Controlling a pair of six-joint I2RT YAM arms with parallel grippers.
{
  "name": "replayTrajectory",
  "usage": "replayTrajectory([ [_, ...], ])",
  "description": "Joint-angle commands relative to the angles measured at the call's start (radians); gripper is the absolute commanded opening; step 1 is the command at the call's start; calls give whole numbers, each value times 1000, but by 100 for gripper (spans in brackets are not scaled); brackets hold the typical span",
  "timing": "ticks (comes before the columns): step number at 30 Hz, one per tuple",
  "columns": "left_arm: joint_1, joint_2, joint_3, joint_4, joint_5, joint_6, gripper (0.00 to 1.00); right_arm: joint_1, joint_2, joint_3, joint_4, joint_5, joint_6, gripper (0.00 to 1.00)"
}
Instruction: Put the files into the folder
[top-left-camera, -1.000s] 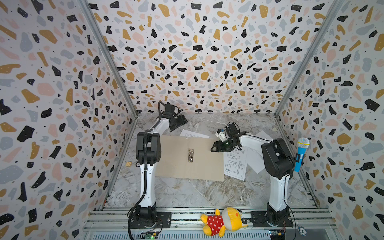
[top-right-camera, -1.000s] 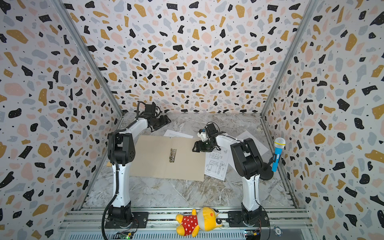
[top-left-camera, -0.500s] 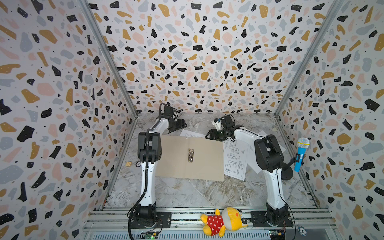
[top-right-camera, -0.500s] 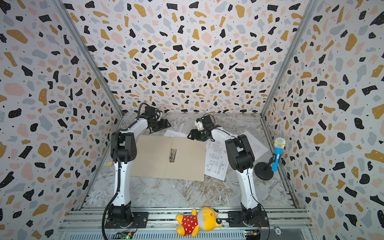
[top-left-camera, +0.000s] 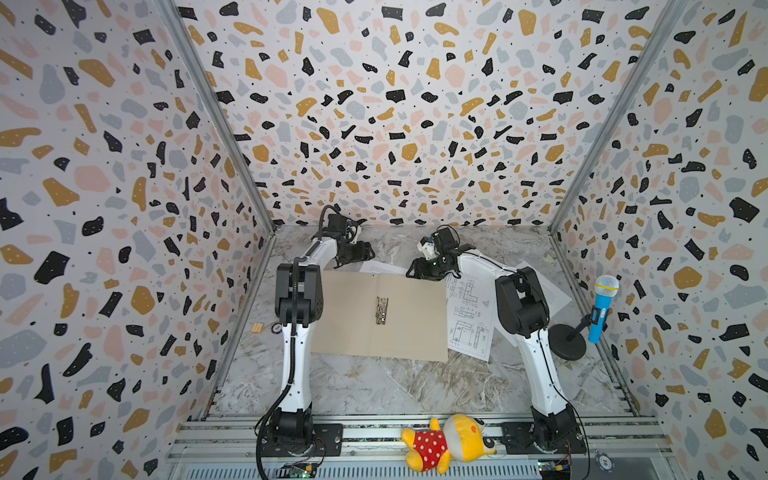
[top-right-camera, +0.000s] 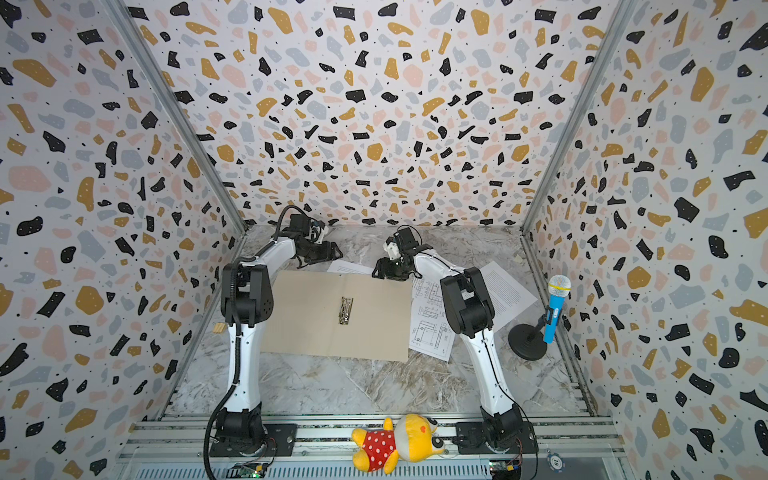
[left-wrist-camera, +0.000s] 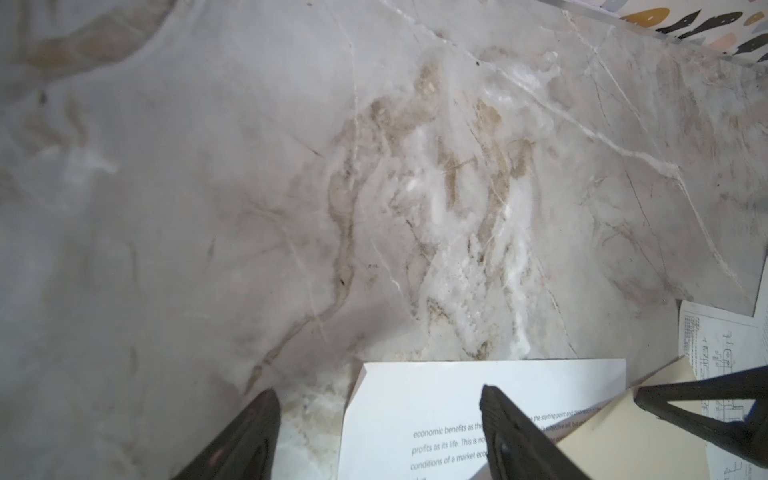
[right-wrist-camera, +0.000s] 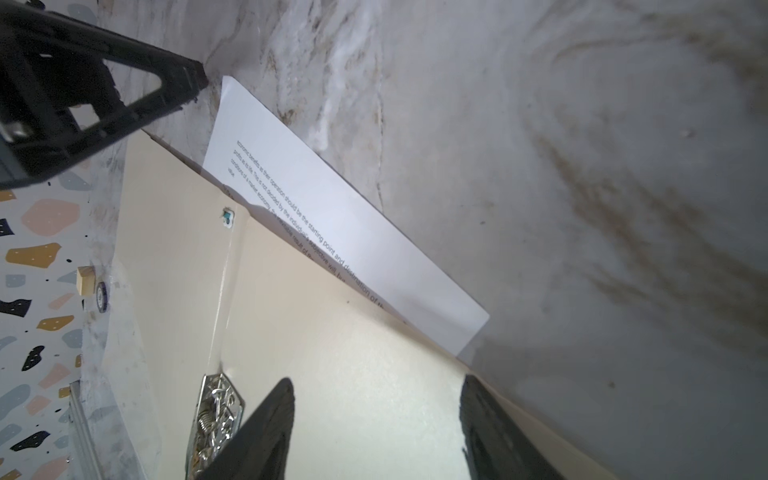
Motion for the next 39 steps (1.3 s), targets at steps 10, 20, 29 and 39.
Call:
replayTrajectory([
  [10,-32,4,-46,-69,48,38,75,-25,48,62,-60,-17,-13,66],
  [20,-32,1,-45,-96,-5,73,73,-27,81,84,-98,-74,-22,61],
  [29,-32,-14,-51,-98,-1,81,72,-28,143,173,-183,-81,-48,57],
  [39,-27,-31,-64,-67,66,48,72,-28,161,196,-162,-125,-15,56],
])
